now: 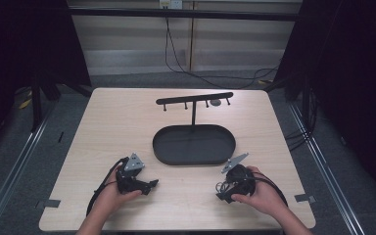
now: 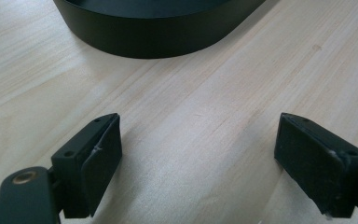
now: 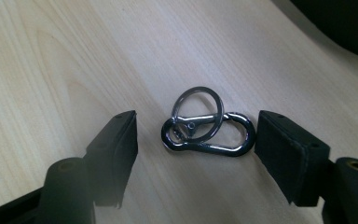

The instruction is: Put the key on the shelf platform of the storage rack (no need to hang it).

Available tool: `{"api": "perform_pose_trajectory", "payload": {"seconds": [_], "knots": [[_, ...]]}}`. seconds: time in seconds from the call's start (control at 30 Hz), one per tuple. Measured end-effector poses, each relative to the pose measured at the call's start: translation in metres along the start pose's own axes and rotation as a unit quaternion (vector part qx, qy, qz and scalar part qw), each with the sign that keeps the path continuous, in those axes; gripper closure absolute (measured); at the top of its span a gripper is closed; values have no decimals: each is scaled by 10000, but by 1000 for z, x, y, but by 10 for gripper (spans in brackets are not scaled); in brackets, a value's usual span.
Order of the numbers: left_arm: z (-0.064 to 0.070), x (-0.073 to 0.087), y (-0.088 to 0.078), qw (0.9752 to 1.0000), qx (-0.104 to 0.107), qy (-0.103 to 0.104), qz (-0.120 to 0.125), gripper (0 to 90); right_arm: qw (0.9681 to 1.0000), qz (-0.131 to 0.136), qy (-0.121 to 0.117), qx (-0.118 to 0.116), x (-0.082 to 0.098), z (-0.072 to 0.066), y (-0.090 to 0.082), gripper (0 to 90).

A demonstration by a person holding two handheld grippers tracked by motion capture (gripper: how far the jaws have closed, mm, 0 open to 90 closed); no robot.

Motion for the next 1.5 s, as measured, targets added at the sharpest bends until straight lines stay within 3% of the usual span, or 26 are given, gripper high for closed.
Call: {"api": "perform_pose_trajectory", "payload": {"seconds": [0.23,0.37,0.53,0.9,1.5], "knots": [[0,0,0,10000,-3,5,-8,147,9999,-121,2,54,-5,-2,3,327],[0,0,0,10000,5,12,-12,147,9990,-268,-221,288,-7,-5,3,378],[0,0,0,10000,22,1,-1,147,9984,-417,-188,332,-11,-7,2,418],[0,0,0,10000,27,3,-1,147,9981,-443,-215,360,-12,-7,3,421],[0,0,0,10000,26,7,8,146,9984,-450,-69,331,-15,-4,-1,425]]}}
Point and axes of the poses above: each handheld gripper's, and its own axes: y roughly forward along the jaws, x roughly out of its underside, z roughly to its right, the point moved 1 cm from there along y, roughly forward along the jaws, and after that the axes turned 10 degrees about y, right-handed, at the moved point
